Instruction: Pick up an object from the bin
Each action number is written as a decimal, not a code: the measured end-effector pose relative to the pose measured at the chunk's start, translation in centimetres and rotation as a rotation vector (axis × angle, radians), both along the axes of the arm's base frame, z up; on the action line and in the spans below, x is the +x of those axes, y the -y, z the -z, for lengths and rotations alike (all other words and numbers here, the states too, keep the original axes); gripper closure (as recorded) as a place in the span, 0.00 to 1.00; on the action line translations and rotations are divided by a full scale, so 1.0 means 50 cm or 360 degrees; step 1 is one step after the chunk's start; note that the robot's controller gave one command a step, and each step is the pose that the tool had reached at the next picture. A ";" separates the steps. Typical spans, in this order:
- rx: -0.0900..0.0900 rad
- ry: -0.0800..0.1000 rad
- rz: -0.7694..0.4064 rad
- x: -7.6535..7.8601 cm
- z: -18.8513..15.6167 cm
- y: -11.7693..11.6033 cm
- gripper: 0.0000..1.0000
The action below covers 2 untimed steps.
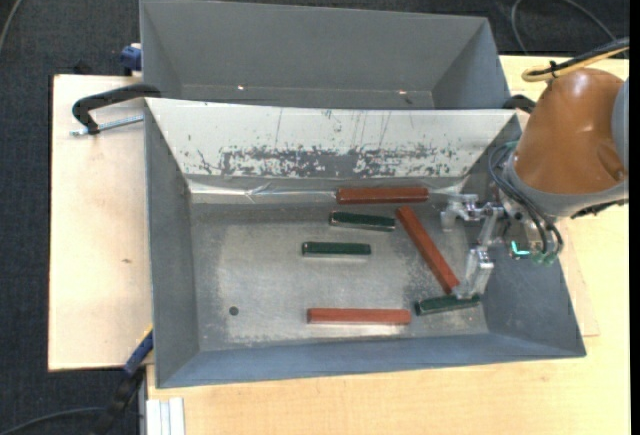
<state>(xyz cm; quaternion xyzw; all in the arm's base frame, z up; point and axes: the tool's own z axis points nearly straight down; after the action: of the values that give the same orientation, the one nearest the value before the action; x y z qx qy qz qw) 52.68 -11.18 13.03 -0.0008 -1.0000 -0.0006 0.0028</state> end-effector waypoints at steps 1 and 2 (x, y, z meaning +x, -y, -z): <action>0.0001 0.0006 0.0187 -0.047 0.123 -0.029 0.00; -0.0005 0.0023 -0.0783 0.100 0.105 0.055 0.00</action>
Offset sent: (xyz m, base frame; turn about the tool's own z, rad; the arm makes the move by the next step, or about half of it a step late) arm -0.0232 0.0133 -0.0603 0.1169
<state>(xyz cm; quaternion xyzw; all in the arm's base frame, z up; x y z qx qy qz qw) 57.66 -13.91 7.77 0.2428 -0.9701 0.0015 -0.0043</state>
